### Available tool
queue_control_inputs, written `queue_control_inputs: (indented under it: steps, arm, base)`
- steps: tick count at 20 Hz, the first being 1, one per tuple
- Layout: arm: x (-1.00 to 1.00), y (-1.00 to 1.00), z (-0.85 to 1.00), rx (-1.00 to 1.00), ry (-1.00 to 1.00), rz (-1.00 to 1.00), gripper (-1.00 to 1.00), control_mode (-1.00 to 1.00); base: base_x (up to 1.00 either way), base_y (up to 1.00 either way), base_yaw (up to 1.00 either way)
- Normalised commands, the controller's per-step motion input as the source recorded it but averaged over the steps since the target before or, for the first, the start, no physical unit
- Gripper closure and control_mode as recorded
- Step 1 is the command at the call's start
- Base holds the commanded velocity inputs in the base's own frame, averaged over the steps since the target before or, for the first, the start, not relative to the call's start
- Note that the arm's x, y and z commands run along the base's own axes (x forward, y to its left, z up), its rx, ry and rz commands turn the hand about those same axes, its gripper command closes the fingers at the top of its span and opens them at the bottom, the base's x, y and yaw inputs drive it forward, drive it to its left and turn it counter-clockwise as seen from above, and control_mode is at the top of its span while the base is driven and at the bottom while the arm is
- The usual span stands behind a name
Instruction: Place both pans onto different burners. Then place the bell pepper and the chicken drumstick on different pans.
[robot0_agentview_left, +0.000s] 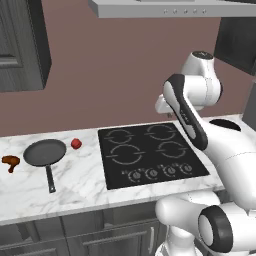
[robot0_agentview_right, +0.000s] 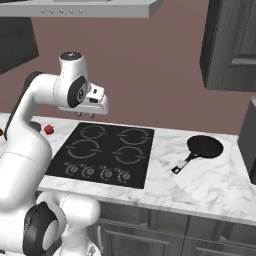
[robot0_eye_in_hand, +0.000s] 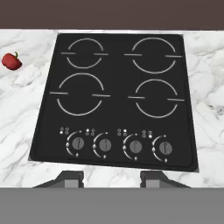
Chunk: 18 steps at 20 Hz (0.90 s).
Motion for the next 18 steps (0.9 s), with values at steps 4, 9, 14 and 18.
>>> queue_control_inputs:
  steps: [4,9,14,18]
  arm:
    - [0.0,-0.01,0.0,0.0,0.04,0.0,-1.0,-1.0]
    - [0.0,-0.29,0.08,0.0,0.07,0.0,-1.0,-1.0]
    - [0.0,-0.64,0.01,0.0,0.03,0.0,-1.0,-1.0]
    - [0.0,-0.71,0.0,0.0,0.05,-0.05,-1.0,-1.0]
  base:
    - [0.0,0.0,0.0]
    - [0.0,0.0,0.0]
    - [0.0,0.0,0.0]
    - [0.0,0.0,0.0]
